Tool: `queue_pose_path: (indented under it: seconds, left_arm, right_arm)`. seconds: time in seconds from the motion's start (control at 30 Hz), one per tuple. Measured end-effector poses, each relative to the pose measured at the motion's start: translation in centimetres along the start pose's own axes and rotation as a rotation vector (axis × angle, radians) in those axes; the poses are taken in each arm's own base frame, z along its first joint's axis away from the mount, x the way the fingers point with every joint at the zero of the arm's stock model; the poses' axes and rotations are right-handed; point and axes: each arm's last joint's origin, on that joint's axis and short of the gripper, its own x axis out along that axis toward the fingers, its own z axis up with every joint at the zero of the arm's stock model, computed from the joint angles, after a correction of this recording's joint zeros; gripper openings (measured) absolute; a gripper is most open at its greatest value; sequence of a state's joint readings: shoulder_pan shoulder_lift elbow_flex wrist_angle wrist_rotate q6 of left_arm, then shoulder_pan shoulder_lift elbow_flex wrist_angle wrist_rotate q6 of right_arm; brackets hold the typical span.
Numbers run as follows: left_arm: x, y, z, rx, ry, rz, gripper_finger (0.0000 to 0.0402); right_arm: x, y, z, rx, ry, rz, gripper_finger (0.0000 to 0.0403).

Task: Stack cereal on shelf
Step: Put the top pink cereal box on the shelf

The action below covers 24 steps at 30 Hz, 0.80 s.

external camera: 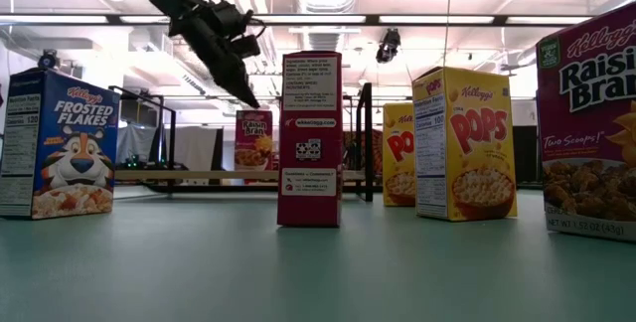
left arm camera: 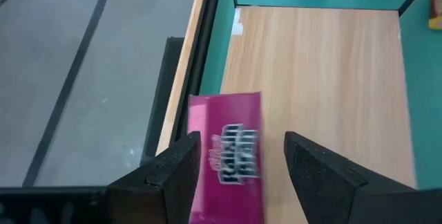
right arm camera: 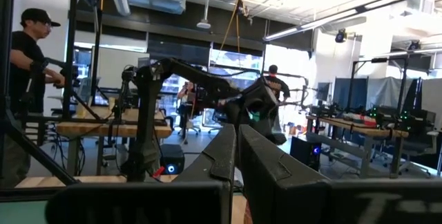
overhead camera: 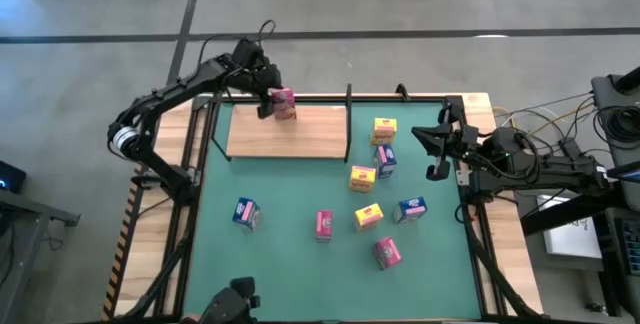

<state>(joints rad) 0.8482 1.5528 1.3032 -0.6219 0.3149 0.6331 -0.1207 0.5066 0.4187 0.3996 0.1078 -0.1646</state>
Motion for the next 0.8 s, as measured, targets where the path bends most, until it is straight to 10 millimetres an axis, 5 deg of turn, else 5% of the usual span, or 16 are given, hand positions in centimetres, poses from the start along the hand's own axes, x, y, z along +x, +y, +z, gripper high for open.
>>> queue_pose_path:
  seconds: [0.3,0.5,0.8]
  left_arm:
    - [-2.8,-1.0,1.9,-0.138,0.075,-0.086,0.0177]
    - [-0.4,-4.4,0.7,-0.12,0.174,-0.185,0.0121]
    - [2.8,-5.1,-1.9,-0.085,0.332,0.145,0.0029]
  right_arm:
    - [0.0,0.0,0.0,0.0,-0.001,0.0,0.0012]
    - [0.0,0.0,0.0,0.01,-0.001,0.0,0.0012]
    - [0.0,0.0,0.0,0.01,-0.001,0.0,0.0012]
